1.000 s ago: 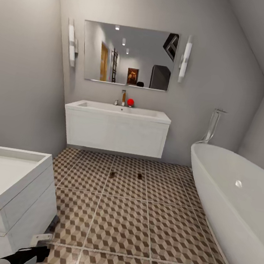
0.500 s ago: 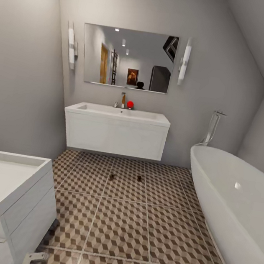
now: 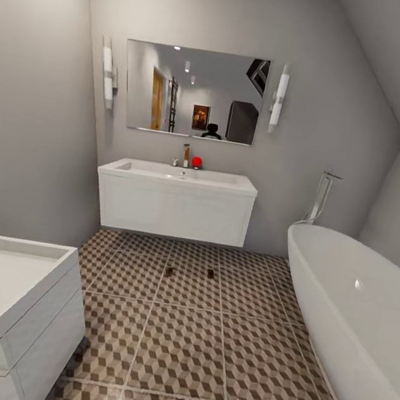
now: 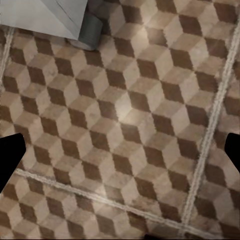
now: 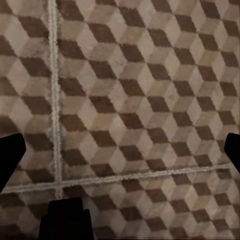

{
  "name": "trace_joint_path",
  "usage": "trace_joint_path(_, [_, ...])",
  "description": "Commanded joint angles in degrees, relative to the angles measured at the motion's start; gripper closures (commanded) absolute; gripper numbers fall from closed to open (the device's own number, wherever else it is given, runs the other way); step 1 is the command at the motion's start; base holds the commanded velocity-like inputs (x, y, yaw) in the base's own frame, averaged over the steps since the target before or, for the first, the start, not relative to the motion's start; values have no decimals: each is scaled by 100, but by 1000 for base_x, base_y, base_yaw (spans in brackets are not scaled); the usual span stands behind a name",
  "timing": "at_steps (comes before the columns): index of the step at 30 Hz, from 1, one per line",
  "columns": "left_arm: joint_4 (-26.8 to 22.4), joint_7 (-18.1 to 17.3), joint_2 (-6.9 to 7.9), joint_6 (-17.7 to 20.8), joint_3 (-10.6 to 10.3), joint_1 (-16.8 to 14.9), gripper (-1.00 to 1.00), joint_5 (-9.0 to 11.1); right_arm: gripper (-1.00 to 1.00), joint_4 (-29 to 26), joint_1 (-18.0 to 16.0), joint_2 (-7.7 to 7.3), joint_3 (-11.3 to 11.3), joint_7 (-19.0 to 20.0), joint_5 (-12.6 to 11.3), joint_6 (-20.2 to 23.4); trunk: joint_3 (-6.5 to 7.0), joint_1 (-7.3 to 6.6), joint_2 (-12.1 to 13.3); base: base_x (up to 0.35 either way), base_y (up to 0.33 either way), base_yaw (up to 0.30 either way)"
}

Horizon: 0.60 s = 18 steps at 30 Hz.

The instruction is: Take the four mousetraps from the cabinet in the bathroom and place them on the bathroom floor. Make sure all four end up on the same floor surface, and ensure that at least two of them are either under or directly next to the same bathroom sink.

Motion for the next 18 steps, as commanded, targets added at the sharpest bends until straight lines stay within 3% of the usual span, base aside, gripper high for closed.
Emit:
trace_joint_path(1, [0,2,-2,-9,29,31,-100,43,-100,13,11,4,12,-18,29,6,13,-24,39,0,0,0])
trace_joint_path(18, [0,-6,-16,-18,29,553,-100,45,-100,16,196,55,11,-18,12,79,318,-397,721,0,0,0])
